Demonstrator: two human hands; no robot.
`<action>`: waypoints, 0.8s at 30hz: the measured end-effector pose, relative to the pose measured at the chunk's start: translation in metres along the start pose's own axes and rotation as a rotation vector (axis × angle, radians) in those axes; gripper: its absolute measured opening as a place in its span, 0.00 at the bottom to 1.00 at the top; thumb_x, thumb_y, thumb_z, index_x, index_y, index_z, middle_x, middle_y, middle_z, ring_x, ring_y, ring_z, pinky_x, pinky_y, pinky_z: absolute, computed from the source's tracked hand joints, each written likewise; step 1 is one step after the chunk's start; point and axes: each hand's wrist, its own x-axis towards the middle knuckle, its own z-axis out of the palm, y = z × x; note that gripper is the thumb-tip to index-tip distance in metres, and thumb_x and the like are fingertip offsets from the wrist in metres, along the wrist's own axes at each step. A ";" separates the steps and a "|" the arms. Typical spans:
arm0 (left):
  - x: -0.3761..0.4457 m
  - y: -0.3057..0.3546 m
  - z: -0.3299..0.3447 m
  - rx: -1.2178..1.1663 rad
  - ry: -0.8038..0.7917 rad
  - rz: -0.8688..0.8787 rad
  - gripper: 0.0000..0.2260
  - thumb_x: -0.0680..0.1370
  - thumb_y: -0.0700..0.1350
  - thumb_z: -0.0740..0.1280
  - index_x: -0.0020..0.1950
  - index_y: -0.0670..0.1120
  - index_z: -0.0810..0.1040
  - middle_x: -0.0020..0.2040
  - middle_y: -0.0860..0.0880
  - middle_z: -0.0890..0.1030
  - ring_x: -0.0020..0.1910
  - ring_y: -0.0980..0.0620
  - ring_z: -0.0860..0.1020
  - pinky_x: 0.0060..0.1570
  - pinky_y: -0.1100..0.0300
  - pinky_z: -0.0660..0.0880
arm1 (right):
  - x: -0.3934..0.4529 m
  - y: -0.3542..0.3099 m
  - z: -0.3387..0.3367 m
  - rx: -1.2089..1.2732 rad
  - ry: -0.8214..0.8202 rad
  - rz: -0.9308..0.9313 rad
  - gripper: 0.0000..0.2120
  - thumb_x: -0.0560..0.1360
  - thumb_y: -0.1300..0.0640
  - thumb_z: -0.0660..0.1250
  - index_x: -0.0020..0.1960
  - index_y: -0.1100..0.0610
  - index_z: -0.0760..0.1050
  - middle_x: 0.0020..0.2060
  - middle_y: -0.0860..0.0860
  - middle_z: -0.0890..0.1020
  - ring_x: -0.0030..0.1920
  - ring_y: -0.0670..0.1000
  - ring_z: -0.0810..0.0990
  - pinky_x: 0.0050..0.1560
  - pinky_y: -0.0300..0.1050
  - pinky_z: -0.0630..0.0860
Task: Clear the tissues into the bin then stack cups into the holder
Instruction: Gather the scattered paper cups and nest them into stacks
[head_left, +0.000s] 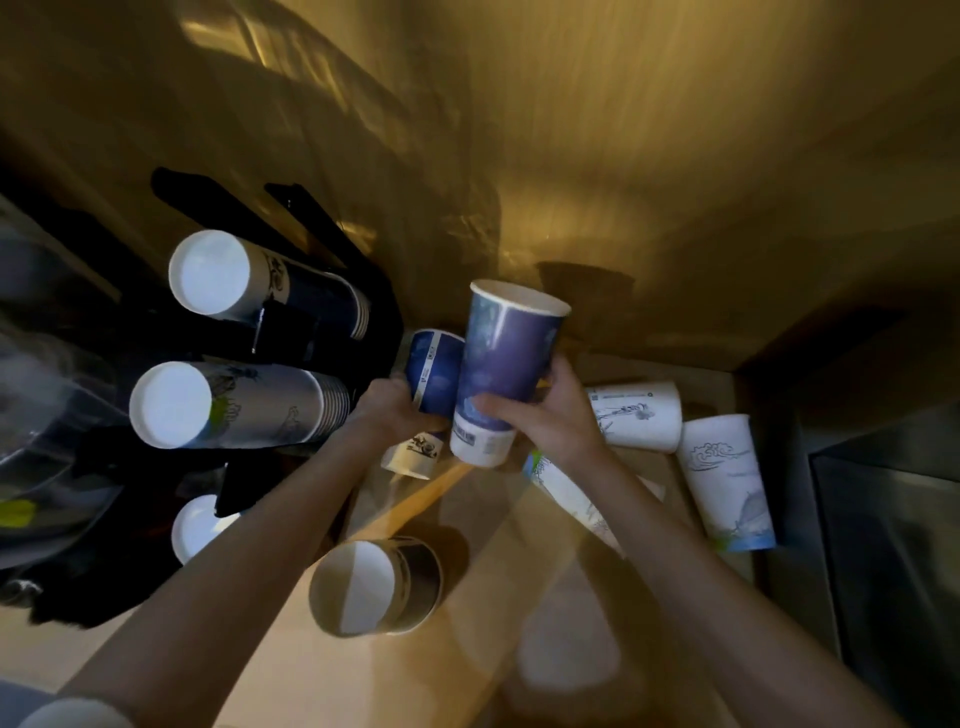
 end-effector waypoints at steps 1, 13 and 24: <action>-0.003 0.003 -0.004 -0.016 0.010 0.017 0.34 0.64 0.53 0.76 0.62 0.37 0.68 0.59 0.37 0.77 0.58 0.40 0.76 0.51 0.55 0.72 | -0.012 0.002 -0.005 -0.031 -0.028 -0.011 0.33 0.54 0.52 0.80 0.52 0.39 0.67 0.50 0.40 0.78 0.50 0.40 0.80 0.49 0.40 0.79; -0.101 0.054 -0.048 -0.524 0.401 0.253 0.34 0.65 0.49 0.76 0.67 0.44 0.66 0.51 0.51 0.76 0.49 0.56 0.75 0.48 0.62 0.72 | -0.114 0.066 -0.020 -0.515 0.066 0.002 0.45 0.53 0.48 0.79 0.65 0.50 0.62 0.54 0.44 0.75 0.56 0.48 0.75 0.52 0.43 0.73; -0.202 0.056 -0.022 -0.793 0.400 0.483 0.31 0.59 0.48 0.77 0.58 0.53 0.67 0.55 0.52 0.78 0.55 0.57 0.78 0.51 0.63 0.77 | -0.134 0.096 -0.007 -0.509 0.219 -0.091 0.40 0.57 0.54 0.79 0.64 0.57 0.67 0.54 0.54 0.82 0.56 0.54 0.80 0.54 0.45 0.76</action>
